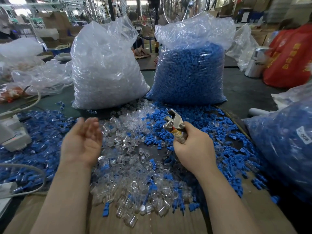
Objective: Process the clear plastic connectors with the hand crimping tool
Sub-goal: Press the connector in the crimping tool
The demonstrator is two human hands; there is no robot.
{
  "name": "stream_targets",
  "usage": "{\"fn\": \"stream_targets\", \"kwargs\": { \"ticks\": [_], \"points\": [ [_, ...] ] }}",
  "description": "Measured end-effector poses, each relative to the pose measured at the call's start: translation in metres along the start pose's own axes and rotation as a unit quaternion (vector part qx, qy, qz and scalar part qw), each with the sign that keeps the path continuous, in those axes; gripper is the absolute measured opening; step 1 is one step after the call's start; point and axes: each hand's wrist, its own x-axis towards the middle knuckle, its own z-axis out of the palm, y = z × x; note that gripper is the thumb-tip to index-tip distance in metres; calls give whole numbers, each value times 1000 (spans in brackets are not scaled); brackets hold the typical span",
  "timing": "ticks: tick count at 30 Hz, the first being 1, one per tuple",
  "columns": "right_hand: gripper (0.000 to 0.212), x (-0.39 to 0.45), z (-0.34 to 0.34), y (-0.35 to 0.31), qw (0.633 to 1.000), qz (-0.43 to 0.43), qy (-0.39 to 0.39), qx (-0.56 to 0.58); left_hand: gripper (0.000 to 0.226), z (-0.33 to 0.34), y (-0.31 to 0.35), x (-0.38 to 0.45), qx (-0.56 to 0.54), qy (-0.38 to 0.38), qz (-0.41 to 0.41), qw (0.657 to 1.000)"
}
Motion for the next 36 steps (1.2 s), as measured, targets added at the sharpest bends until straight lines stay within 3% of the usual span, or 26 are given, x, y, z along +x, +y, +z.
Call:
{"fn": "stream_targets", "kwargs": {
  "ticks": [1,2,4,6,9,10,12,16,22,36],
  "points": [
    [17,0,0,0,1000,2,-1,-2,16,7,-7,-3,140,-25,22,990],
    [15,0,0,0,1000,3,-2,-4,12,12,-16,-8,284,-58,56,955],
    [13,0,1,0,1000,2,-4,-7,14,20,-36,-16,502,-150,120,843],
    [11,0,1,0,1000,-1,-6,-9,19,22,-56,-21,641,-216,149,721],
    [11,0,1,0,1000,-5,-9,-15,31,24,-76,-19,787,-230,218,529],
    [11,0,1,-1,1000,-6,-9,-18,33,23,-79,-18,807,-230,229,492],
    [10,0,2,-1,1000,-11,-7,-22,34,21,-81,-15,813,-233,237,479],
    [12,-1,4,-1,1000,-14,-7,-26,25,20,-82,-12,809,-220,242,488],
    [12,-1,5,-3,999,-16,-8,-31,18,24,-76,-13,804,-192,195,529],
    [18,-1,6,-4,999,-21,-21,-36,19,33,-77,-31,861,-147,227,431]
  ]
}}
